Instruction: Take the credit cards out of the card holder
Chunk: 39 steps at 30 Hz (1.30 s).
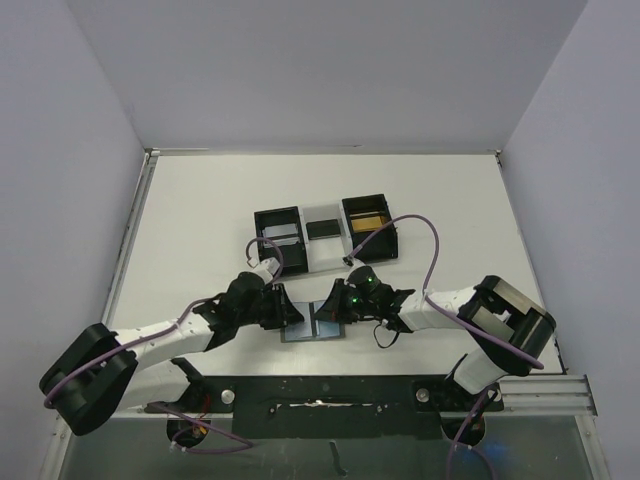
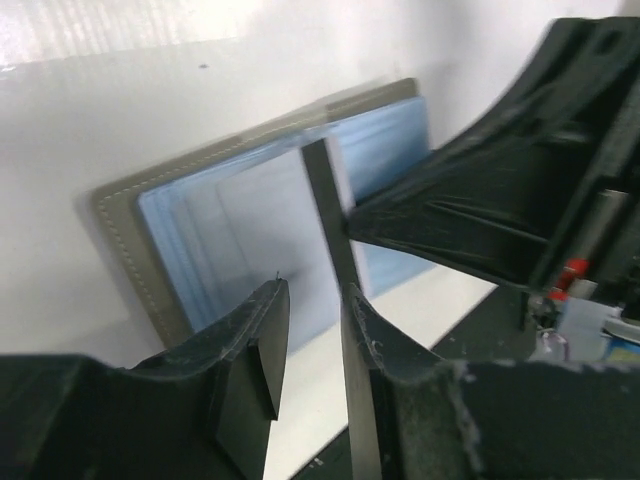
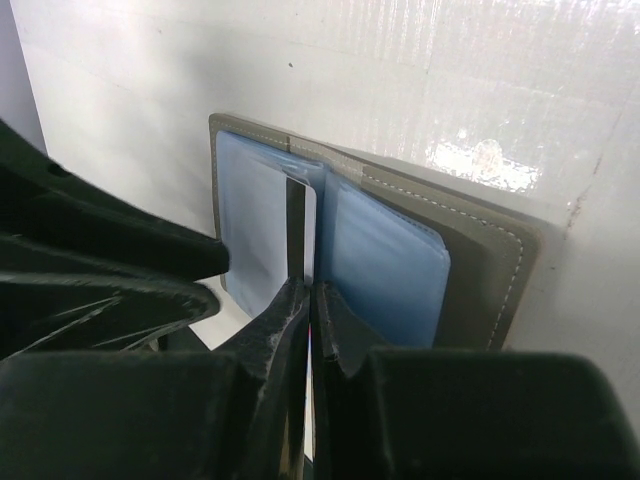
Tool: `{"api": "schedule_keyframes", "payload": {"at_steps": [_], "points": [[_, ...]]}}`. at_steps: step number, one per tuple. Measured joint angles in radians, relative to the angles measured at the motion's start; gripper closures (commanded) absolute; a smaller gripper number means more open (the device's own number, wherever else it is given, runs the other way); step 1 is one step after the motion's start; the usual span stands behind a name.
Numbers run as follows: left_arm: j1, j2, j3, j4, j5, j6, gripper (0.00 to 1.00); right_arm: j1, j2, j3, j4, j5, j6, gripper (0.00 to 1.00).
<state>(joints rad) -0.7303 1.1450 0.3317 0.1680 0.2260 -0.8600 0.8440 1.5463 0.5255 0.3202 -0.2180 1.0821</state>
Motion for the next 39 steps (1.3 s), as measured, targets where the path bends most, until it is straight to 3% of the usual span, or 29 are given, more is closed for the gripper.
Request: {"api": "schedule_keyframes", "payload": {"at_steps": [8,15,20,23,30,39], "points": [[-0.026,0.118,-0.006,0.054,-0.065,-0.04,0.81,-0.005,-0.01,-0.011,-0.002,0.005,-0.001,1.0],[-0.044,0.077,-0.041,0.077,-0.116,-0.072,0.81,-0.011,-0.048,-0.033,-0.003,0.004,0.0,0.99],[-0.046,0.063,-0.042,0.059,-0.124,-0.069,0.81,-0.012,-0.048,-0.065,0.064,-0.007,0.025,0.84],[-0.046,0.064,-0.042,0.06,-0.12,-0.064,0.81,-0.012,-0.025,-0.086,0.117,-0.024,0.046,0.81],[-0.046,0.071,-0.041,0.063,-0.114,-0.059,0.81,-0.014,0.064,-0.132,0.304,-0.065,0.103,0.98],[-0.047,0.042,-0.039,0.019,-0.122,-0.049,0.8,-0.04,0.014,-0.18,0.34,-0.071,0.127,1.0]]}}
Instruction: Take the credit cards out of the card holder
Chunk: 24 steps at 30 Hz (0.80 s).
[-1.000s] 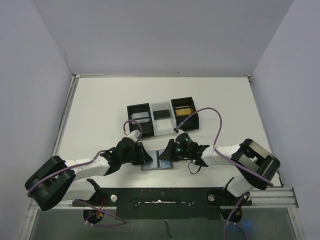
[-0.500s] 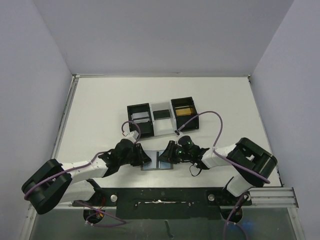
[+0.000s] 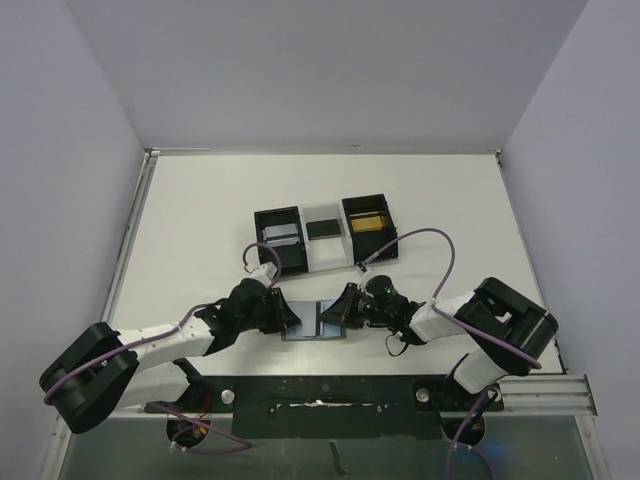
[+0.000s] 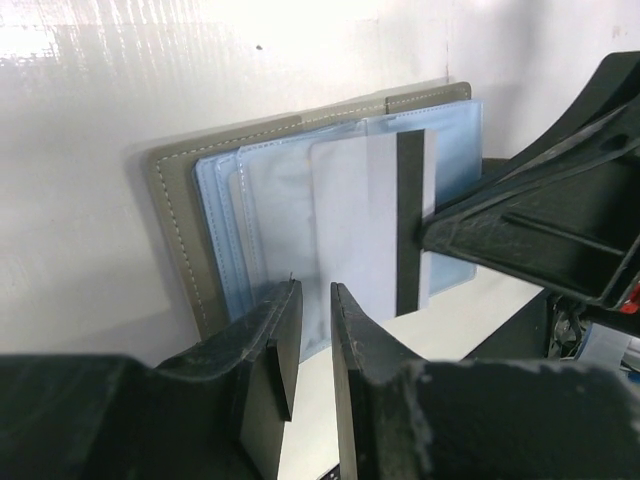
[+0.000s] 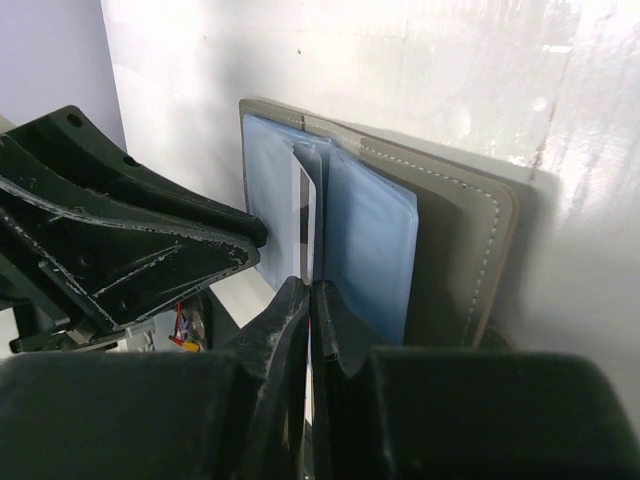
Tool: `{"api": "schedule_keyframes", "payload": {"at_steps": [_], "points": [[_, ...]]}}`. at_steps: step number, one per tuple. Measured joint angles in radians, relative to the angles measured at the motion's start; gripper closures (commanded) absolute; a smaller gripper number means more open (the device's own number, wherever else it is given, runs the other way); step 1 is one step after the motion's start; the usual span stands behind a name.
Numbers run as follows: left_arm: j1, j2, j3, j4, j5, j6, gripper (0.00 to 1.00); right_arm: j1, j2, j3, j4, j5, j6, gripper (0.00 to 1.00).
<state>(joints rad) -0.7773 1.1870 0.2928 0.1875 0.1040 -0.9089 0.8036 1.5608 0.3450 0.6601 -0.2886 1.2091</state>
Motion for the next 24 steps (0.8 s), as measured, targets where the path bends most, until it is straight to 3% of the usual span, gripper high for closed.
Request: {"api": "schedule_keyframes", "payload": {"at_steps": [14,24], "points": [[-0.001,-0.047,0.091,-0.188,-0.037,0.041,0.71,-0.025,-0.044,0.015,-0.103,-0.034,-0.053,1.0],[-0.016,-0.001,0.103,-0.081,0.058,0.068,0.71,-0.025,-0.079,0.016,-0.154,-0.019,-0.064,0.97]]}}
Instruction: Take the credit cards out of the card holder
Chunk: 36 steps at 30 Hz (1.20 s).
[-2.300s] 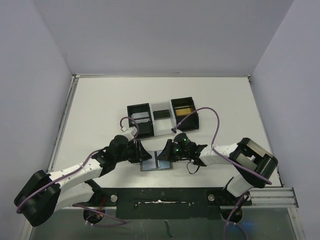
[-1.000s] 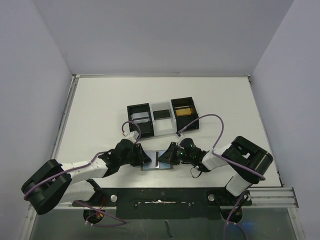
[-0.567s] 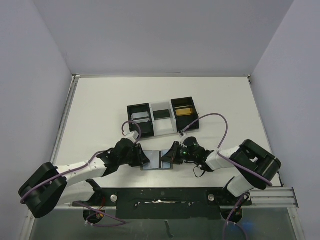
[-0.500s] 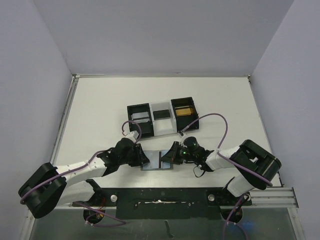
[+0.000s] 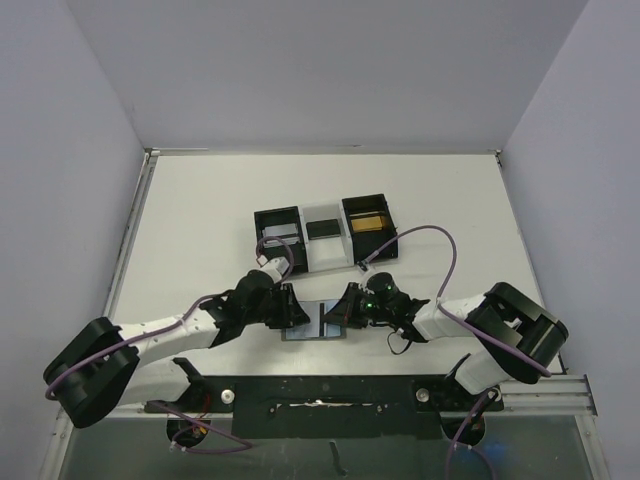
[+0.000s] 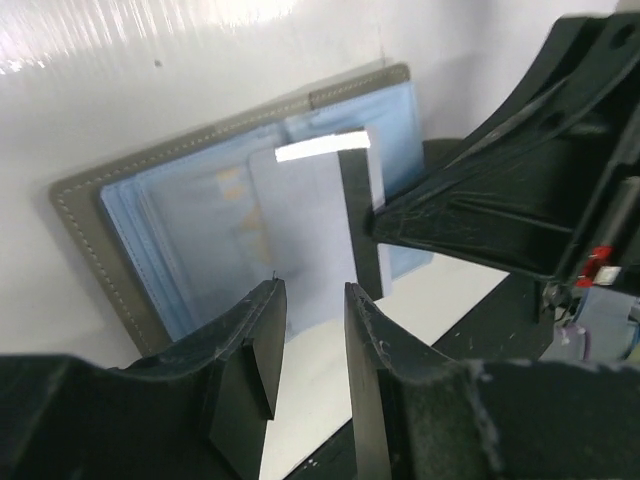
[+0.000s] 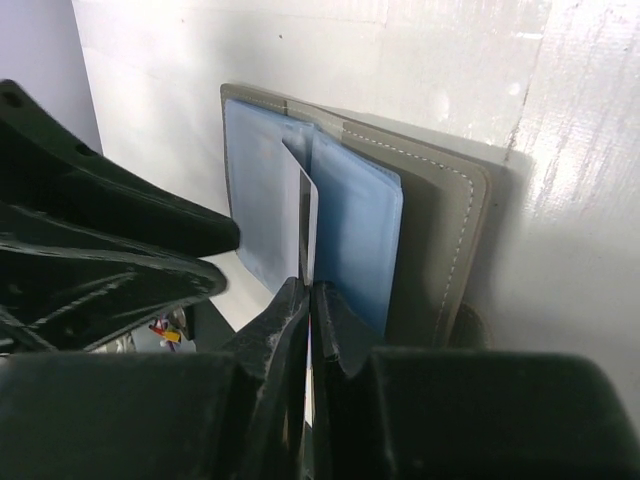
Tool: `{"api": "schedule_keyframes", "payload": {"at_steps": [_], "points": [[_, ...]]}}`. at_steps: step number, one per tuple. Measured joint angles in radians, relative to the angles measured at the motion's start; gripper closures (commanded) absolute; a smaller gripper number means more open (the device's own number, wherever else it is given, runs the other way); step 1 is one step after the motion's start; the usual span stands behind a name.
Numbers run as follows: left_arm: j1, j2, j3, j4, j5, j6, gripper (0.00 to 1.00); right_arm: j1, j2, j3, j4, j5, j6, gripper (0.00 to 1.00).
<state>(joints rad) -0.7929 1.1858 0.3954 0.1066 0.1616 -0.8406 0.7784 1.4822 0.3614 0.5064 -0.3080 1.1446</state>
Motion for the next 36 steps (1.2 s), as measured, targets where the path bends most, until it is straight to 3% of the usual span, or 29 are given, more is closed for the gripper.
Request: {"api": "schedule_keyframes", "payload": {"at_steps": [7,17,23,25,32,36], "points": [[-0.027,0.117,0.006,0.04,0.024,-0.006,0.81,0.0,0.0,0.012,-0.015,0.001,-0.011,0.88],[-0.032,0.121,0.006,0.038,0.0,-0.016,0.82,0.0,0.0,0.013,-0.014,-0.002,-0.01,0.76],[-0.033,0.12,0.006,0.037,-0.002,-0.016,0.82,0.0,0.02,0.013,0.047,-0.028,-0.007,0.75],[-0.033,0.12,0.006,0.037,-0.003,-0.017,0.82,0.0,0.039,0.013,0.066,-0.033,-0.002,0.76],[-0.033,0.118,0.006,0.035,-0.005,-0.017,0.82,0.0,0.055,0.011,0.098,-0.033,0.013,0.99],[-0.033,0.111,0.006,0.026,-0.014,-0.017,0.79,0.0,0.039,0.008,0.086,-0.026,0.012,1.0]]}}
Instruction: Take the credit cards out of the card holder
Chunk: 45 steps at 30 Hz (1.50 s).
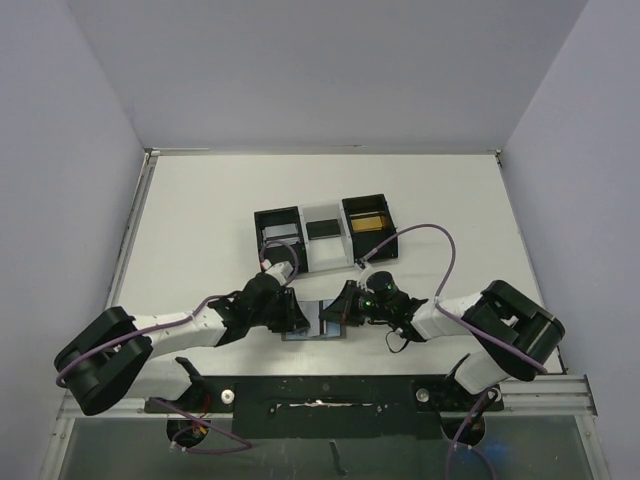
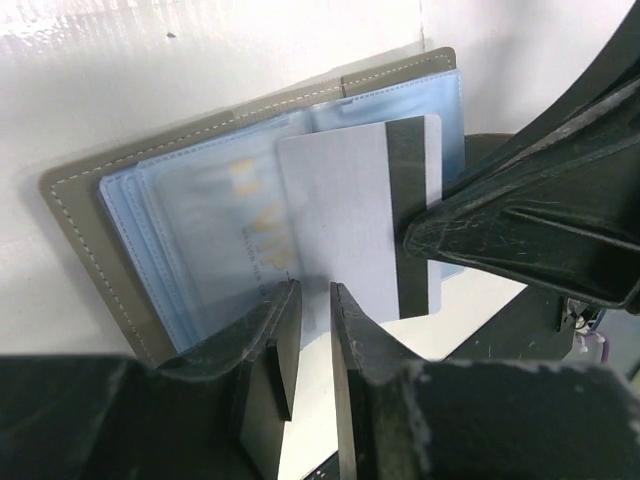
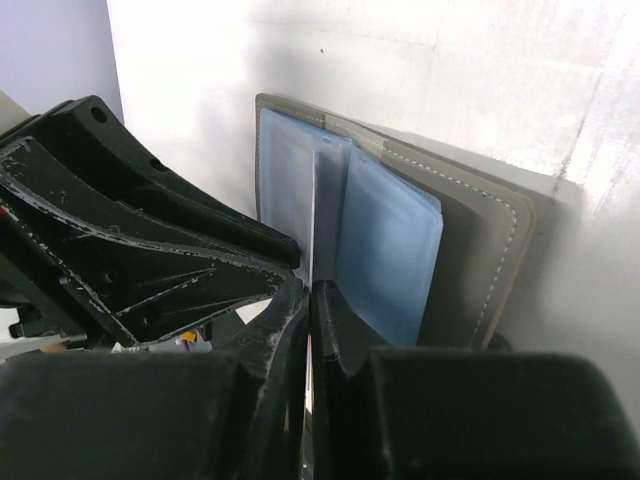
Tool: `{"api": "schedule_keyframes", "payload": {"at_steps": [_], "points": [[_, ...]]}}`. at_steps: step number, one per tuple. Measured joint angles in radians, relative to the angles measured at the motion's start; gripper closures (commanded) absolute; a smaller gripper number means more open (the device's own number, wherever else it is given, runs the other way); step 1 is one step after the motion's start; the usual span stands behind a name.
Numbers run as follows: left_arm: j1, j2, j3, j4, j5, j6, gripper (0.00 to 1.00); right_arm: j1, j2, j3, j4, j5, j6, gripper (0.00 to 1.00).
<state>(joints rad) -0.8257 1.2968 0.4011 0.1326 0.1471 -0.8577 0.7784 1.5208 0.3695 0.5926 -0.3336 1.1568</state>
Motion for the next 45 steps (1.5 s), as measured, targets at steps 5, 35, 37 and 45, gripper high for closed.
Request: {"api": "schedule_keyframes", "payload": {"at_steps": [5,35,37,45], "points": [[0.0,-0.03,0.0,-0.028,-0.029,0.001,0.74,0.0,-0.098,-0.002,-0.101,0.042,-0.032,1.0],[0.346,-0.455,0.253,-0.537,-0.177,0.247,0.21,0.235,-0.54,-0.008,-0.194,0.411,-0.634,1.0],[0.389,-0.46,0.301,-0.578,-0.192,0.292,0.15,0.242,-0.575,-0.021,-0.17,0.435,-0.708,1.0],[0.511,-0.48,0.314,-0.62,-0.262,0.377,0.13,0.258,-0.65,-0.06,-0.117,0.454,-1.052,1.0]]}}
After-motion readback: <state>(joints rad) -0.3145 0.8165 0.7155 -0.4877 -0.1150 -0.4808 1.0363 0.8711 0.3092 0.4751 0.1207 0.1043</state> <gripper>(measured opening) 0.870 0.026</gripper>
